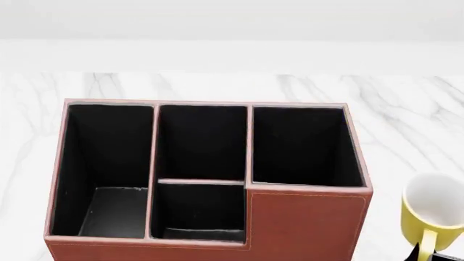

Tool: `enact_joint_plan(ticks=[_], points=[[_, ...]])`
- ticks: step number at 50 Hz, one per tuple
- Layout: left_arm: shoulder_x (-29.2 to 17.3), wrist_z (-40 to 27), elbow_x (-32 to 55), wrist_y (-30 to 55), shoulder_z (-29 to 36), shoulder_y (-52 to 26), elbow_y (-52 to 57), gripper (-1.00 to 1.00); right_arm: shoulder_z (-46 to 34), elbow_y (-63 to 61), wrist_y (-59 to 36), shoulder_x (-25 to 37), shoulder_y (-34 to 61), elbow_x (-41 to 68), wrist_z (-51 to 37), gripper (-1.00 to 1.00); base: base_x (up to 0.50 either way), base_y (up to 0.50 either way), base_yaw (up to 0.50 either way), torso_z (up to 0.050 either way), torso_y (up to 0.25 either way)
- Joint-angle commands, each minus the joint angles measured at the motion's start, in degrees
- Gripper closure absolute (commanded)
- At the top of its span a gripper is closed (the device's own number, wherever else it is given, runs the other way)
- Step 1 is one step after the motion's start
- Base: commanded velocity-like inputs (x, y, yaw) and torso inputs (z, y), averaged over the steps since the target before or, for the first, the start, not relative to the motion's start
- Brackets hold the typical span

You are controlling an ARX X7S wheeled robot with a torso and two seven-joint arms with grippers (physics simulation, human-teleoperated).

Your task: Pick up the yellow and white mug and place it to the right of the caddy.

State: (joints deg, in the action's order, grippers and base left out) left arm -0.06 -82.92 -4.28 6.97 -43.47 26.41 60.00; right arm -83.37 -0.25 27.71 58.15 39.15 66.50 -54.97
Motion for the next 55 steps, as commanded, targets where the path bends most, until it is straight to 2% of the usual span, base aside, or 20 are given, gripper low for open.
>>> enact_joint_plan(ticks=[1,48,55], points=[[0.04,0.45,-0.48,0.48,0.18,-0.68,0.0,-1.0,0.61,3.74,0.4,-2.03,-0.74,1.13,2.8,1.0,0.0,0.0,0.0,0.0,0.0],[0.04,2.4,-3.28,2.75,1.61,-3.99,0.0,-1.0,1.35,12.13,0.06,-8.59,-2.37,3.97,9.56,1.0,0.0,0.0,0.0,0.0,0.001],[0.04,1.08,-1.55,1.15,0.69,-1.77,0.0,-1.0,1.64,13.8,-0.1,-9.48,-2.56,4.71,10.54,1.0,0.0,0.0,0.0,0.0,0.0]])
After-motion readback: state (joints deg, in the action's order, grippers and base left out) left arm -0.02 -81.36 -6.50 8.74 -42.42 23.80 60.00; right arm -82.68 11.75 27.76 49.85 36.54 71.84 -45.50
